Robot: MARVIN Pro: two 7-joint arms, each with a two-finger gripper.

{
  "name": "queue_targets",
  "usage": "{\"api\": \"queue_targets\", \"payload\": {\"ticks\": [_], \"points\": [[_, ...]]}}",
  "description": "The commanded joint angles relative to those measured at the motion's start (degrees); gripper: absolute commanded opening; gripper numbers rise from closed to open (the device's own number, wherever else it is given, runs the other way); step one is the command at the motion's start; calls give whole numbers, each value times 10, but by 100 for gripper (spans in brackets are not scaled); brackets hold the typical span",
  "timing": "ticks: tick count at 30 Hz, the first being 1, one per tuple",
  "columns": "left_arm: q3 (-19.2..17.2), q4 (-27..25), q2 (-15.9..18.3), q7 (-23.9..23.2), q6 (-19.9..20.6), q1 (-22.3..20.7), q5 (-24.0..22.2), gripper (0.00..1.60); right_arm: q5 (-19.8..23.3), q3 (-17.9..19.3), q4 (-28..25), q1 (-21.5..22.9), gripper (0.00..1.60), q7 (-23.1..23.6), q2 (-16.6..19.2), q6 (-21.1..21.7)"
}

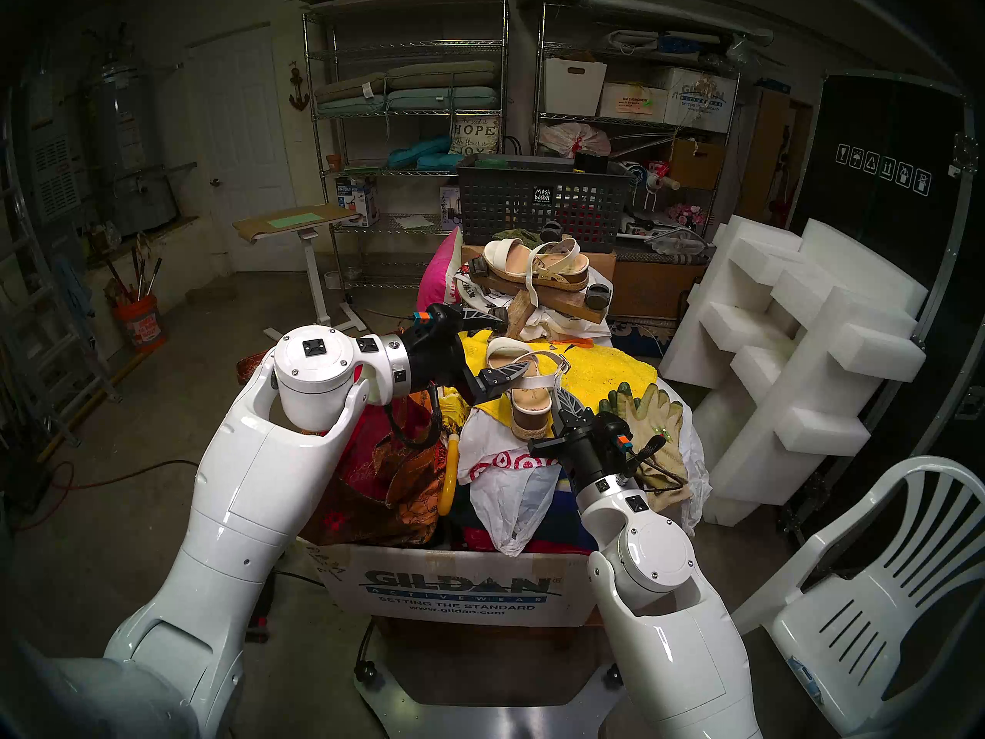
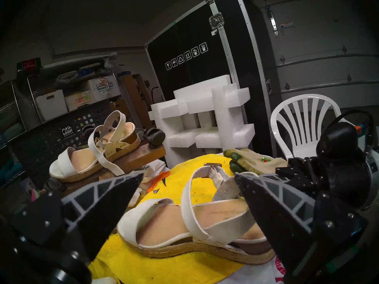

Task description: Unbuckle a shoe

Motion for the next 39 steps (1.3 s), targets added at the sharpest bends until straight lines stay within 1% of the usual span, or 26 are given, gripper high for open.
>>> {"api": "queue_targets", "payload": {"ticks": [1, 4, 5, 6, 8, 9, 10, 13, 14, 15, 16, 18, 19, 20, 21, 22, 23, 24, 25, 26, 29, 30, 31, 34, 35, 39], "points": [[15, 48, -40, -15, -3, -67, 20, 160, -2, -2, -17, 0, 0, 0, 0, -6], [27, 83, -53, -25, 0, -89, 26, 160, -3, -2, -18, -1, 0, 0, -1, -6], [22, 85, -62, -27, -1, -85, 32, 160, -3, -2, -18, -1, 0, 0, -1, -6], [29, 98, -64, -29, -2, -97, 34, 160, -3, -1, -18, -1, 0, -1, -2, -7], [30, 106, -68, -30, -3, -101, 38, 160, -3, -1, -18, -1, 0, -1, -2, -7], [36, 117, -68, -35, -4, -111, 40, 160, -3, -1, -18, -1, 0, -1, -2, -7], [32, 120, -73, -35, -6, -109, 45, 159, -3, 0, -19, -1, 0, -1, -2, -7], [37, 144, -78, -45, -10, -127, 53, 159, -3, 0, -20, 0, 0, -2, -3, -7], [38, 153, -80, -48, -12, -133, 55, 154, -4, 0, -20, 0, 0, -2, -4, -7], [53, 174, -73, -56, -11, -157, 49, 152, -4, 0, -20, 0, 0, -3, -4, -7], [41, 168, -83, -56, -14, -144, 60, 144, -4, -1, -20, 0, 0, -3, -4, -7], [45, 184, -85, -66, -17, -154, 64, 139, -5, -1, -20, 0, 0, -4, -5, -6], [49, 194, -86, -69, -20, -160, 65, 127, -5, -1, -19, 1, 0, -4, -5, -6], [53, 204, -86, -77, -22, -168, 65, 124, -6, -1, -19, 1, 0, -5, -5, -6], [52, 209, -89, -80, -25, -168, 68, 108, -6, -1, -19, 1, 0, -5, -6, -6], [61, 223, -86, -85, -28, -181, 63, 94, -7, -2, -18, 2, 0, -6, -6, -6], [58, 224, -89, -88, -31, -179, 66, 77, -8, -2, -18, 2, 0, -7, -6, -6], [63, 232, -88, -94, -33, -186, 63, 74, -9, -2, -18, 3, 0, -8, -7, -6], [63, 236, -89, -96, -36, -188, 63, 67, -9, -3, -17, 4, 0, -9, -8, -6], [63, 237, -88, -102, -38, -188, 61, 65, -11, -3, -17, 5, 0, -12, -9, -6], [62, 240, -87, -112, -45, -187, 58, 43, -14, -3, -14, 8, 0, -18, -11, -9], [61, 241, -86, -114, -49, -186, 57, 40, -15, -3, -14, 10, 0, -19, -12, -9], [61, 242, -86, -116, -51, -185, 56, 28, -16, -3, -13, 11, 0, -20, -12, -9], [56, 235, -85, -123, -52, -178, 48, 10, -18, -5, -10, 18, 0, -21, -13, -8], [55, 232, -85, -125, -51, -176, 47, 0, -18, -6, -10, 20, 0, -21, -14, -7], [53, 217, -83, -135, -50, -164, 43, 0, -20, -8, -7, 26, 0, -23, -15, -5]]}}
